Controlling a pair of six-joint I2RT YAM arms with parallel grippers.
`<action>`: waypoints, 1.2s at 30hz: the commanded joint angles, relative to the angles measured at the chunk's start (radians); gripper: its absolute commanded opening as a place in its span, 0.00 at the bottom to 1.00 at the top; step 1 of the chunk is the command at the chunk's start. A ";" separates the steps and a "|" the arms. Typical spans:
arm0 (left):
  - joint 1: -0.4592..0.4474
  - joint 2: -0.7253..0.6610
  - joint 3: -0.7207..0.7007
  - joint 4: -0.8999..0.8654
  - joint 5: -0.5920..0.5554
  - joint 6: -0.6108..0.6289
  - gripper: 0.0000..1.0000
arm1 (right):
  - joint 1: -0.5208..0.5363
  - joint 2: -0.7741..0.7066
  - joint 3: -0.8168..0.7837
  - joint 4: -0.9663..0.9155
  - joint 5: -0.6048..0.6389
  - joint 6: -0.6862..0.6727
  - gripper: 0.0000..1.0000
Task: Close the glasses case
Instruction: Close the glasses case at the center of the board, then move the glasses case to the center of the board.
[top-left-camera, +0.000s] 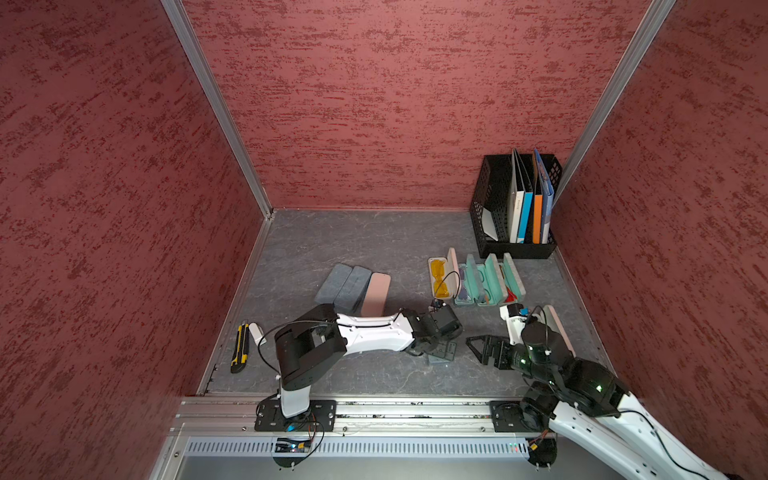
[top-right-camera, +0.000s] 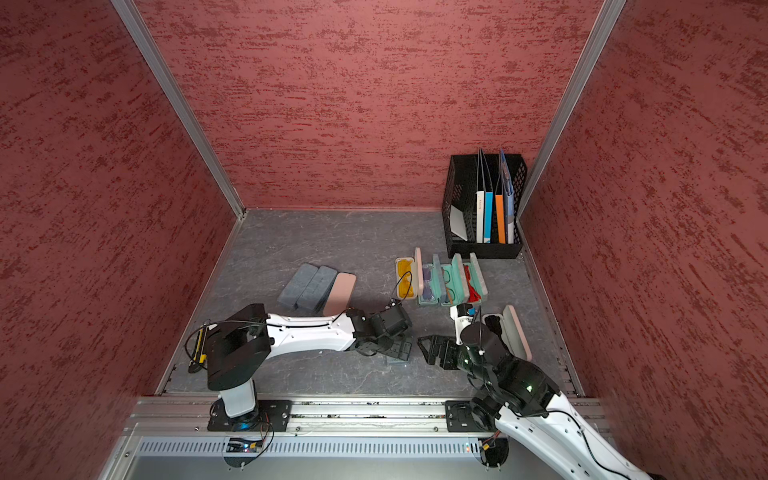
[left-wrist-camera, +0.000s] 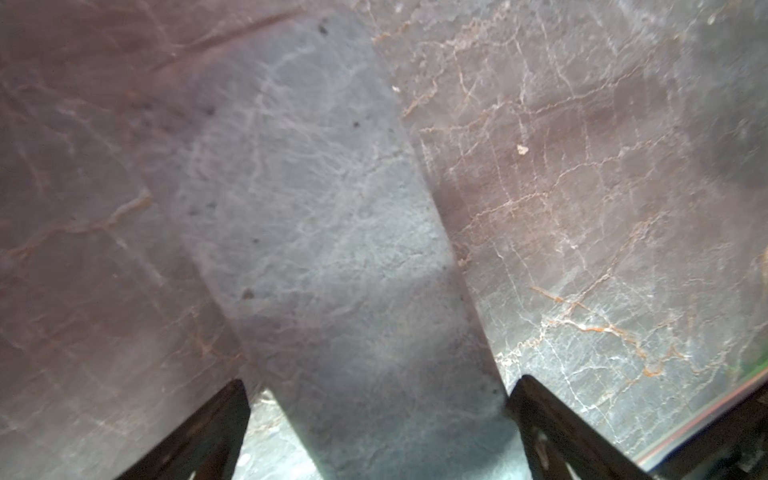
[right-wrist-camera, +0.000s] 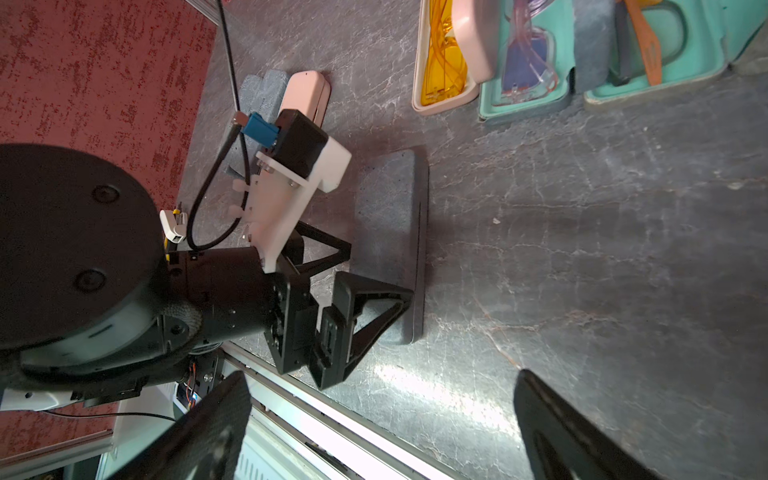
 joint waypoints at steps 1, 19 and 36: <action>-0.020 0.031 0.038 -0.086 -0.021 0.030 1.00 | -0.005 -0.008 -0.006 0.009 -0.013 0.001 0.98; 0.056 0.033 -0.016 -0.199 -0.116 0.076 0.82 | -0.005 -0.006 -0.029 0.046 -0.027 -0.003 0.98; 0.295 0.087 0.005 -0.144 -0.149 0.216 0.78 | -0.005 0.085 -0.067 0.138 -0.060 -0.015 0.99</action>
